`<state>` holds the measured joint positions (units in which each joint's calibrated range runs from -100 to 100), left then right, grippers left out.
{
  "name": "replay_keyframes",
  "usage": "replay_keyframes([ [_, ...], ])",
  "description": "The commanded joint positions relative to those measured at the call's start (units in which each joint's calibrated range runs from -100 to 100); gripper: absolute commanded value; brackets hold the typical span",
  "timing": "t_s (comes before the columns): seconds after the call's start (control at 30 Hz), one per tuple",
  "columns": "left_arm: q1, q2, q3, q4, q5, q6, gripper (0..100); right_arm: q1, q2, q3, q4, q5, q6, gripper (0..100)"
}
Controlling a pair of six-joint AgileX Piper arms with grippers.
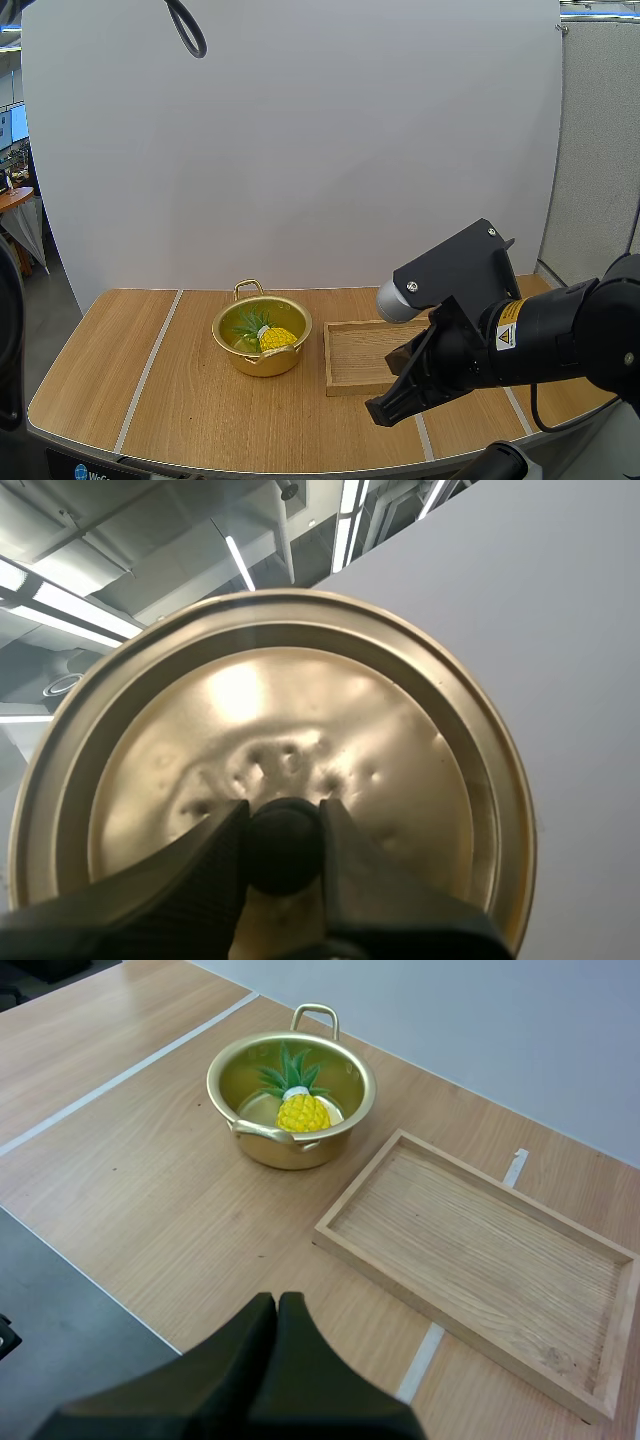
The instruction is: Open the pot, put the pineapple inside, and close it
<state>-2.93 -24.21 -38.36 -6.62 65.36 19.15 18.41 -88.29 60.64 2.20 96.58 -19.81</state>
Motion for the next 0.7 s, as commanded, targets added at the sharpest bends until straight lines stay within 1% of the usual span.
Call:
replay_keyframes([
  [0.0,-0.15,0.20,-0.47,0.51,-2.30,-0.55,0,0.03,-0.53,-0.06,-0.40,-0.90,0.79,0],
  [0.6,-0.15,0.20,-0.47,0.51,-2.30,-0.55,0,0.03,-0.53,-0.06,-0.40,0.06,0.79,0],
  [0.67,-0.15,0.20,-0.47,-0.84,-0.84,-0.75,0,0.03,-0.53,-0.06,-0.40,0.06,0.79,0],
])
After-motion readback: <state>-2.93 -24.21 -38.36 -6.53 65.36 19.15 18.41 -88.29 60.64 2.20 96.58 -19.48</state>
